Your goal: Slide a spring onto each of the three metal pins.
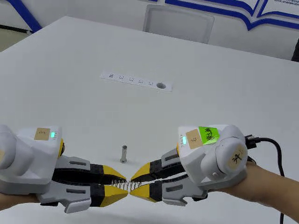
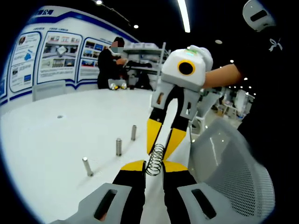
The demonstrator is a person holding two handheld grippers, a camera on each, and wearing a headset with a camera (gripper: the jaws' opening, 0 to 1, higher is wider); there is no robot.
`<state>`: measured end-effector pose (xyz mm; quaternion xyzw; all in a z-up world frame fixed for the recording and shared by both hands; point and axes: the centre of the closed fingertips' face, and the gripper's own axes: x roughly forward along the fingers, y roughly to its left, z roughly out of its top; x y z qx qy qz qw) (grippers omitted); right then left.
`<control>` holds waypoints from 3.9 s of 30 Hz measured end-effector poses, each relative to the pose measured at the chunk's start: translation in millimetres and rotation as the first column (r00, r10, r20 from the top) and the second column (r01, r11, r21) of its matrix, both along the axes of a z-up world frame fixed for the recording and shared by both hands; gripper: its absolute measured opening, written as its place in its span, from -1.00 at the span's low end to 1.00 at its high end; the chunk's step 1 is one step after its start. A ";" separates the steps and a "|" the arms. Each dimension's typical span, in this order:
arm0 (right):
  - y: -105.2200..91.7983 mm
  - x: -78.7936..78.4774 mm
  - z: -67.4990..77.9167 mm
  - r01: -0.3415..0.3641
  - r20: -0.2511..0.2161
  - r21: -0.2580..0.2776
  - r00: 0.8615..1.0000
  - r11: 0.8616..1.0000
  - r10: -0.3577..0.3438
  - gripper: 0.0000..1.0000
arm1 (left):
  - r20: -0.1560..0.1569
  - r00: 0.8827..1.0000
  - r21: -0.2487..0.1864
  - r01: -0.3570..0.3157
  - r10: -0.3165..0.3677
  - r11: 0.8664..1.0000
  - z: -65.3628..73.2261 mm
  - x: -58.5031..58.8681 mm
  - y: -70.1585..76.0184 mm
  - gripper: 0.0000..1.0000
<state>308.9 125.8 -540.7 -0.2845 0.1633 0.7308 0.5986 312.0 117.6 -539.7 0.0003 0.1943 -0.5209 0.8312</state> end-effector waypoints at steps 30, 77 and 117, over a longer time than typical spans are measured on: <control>-7.4 7.5 6.1 0.033 -0.023 0.002 0.999 0.999 -0.033 -0.76 | 0.064 0.998 -0.032 0.029 -0.027 0.999 15.1 1.0 -2.7 -0.80; 32.7 1.9 60.8 0.090 -0.189 0.214 0.981 0.973 -0.049 -0.78 | 0.094 0.995 -0.028 0.025 -0.022 0.999 17.8 8.3 -8.9 -0.80; 56.7 114.0 35.4 0.358 -0.098 0.177 0.933 0.917 -0.345 -0.79 | 0.094 0.979 0.010 -0.181 0.180 0.983 8.1 34.6 80.7 0.27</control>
